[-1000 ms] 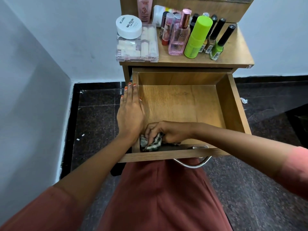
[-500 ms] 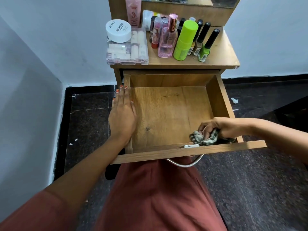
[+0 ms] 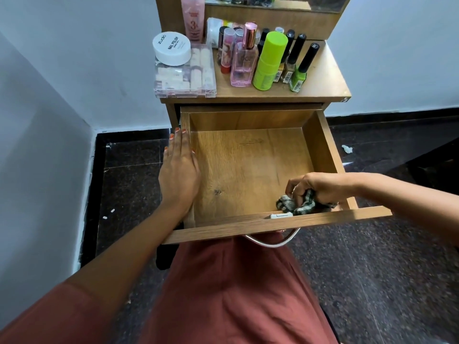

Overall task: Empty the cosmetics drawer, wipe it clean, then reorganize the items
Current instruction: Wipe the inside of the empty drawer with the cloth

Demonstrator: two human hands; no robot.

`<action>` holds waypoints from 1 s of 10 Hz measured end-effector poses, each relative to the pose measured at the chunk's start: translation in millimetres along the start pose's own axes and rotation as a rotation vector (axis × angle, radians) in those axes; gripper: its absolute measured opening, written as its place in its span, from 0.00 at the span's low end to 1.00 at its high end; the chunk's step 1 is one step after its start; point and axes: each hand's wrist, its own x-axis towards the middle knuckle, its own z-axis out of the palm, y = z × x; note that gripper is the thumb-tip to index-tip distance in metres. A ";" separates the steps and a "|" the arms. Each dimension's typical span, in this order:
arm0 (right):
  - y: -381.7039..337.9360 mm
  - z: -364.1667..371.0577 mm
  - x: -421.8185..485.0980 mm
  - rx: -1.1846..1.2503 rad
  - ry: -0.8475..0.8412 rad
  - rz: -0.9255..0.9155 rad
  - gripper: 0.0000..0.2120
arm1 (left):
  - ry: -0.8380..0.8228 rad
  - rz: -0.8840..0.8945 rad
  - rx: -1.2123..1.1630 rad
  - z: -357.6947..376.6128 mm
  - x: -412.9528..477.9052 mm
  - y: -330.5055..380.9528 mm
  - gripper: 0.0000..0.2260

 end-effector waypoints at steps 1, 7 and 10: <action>7.9 -14.2 -20.0 -0.280 -0.120 0.051 0.13 | -0.003 0.006 0.000 0.9 -0.6 1.3 0.21; -9.5 -1.3 -34.0 -1.029 -0.137 0.094 0.15 | 0.000 0.008 -0.021 1.0 -0.4 3.9 0.20; -0.4 1.8 -22.3 -0.081 0.206 0.110 0.25 | 0.004 -0.002 -0.014 -0.3 1.4 1.9 0.20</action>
